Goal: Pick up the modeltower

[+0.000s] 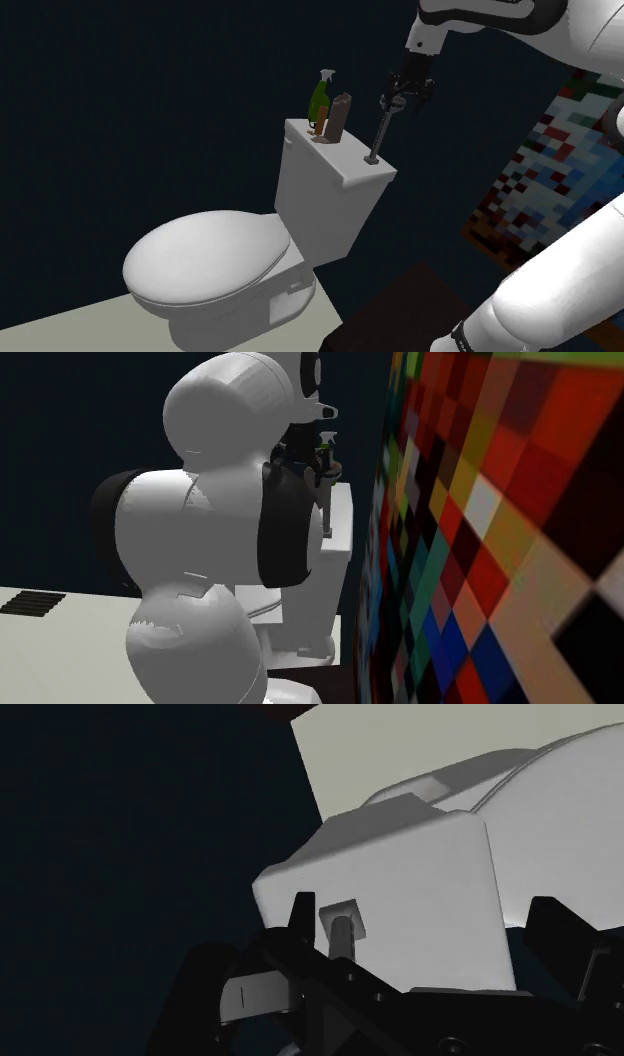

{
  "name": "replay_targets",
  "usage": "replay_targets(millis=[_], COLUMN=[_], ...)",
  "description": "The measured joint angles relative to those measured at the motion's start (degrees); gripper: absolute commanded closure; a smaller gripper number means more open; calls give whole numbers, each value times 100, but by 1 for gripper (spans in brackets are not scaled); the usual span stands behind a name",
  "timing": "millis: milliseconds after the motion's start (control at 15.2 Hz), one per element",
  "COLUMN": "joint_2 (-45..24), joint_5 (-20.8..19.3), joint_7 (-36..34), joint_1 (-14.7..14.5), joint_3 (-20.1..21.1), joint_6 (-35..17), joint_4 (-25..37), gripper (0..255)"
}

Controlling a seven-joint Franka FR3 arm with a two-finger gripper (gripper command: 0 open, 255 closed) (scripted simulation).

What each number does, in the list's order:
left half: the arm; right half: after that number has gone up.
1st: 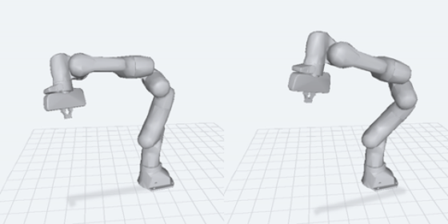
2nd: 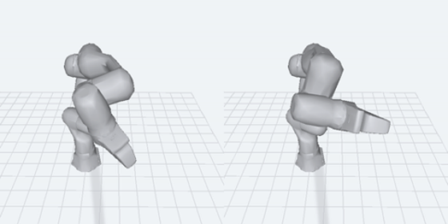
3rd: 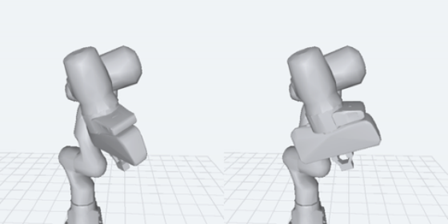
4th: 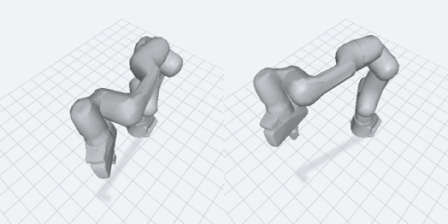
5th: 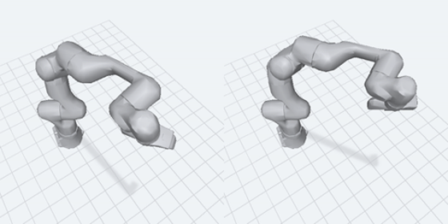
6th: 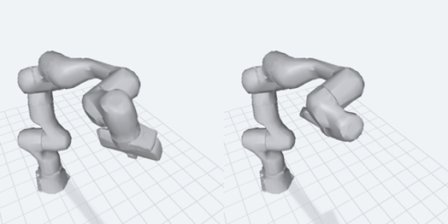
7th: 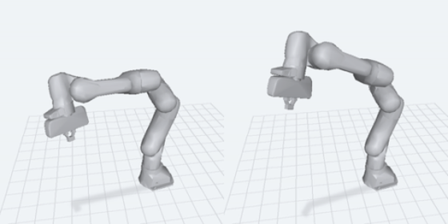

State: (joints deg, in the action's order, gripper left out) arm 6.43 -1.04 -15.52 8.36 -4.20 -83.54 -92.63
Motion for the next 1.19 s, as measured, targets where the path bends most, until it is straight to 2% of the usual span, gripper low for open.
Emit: replay_targets(millis=[264, 396, 528, 990, 1056, 1188], joint_2=[-854, -1464, -1540, -1294, -1289, -1281], joint_5=[119, 219, 239, 209, 209, 208], joint_7=[-366, -500, -560, -595, -596, -597], joint_1=[156, 276, 315, 300, 300, 299], joint_3=[-156, -262, -298, -298, -297, -297], joint_6=[326, 607, 598, 39, 22, 9], joint_4=[1294, 2237, 2325, 1529, 1508, 1498], gripper=[0, 0, 0, 0, 255, 255])
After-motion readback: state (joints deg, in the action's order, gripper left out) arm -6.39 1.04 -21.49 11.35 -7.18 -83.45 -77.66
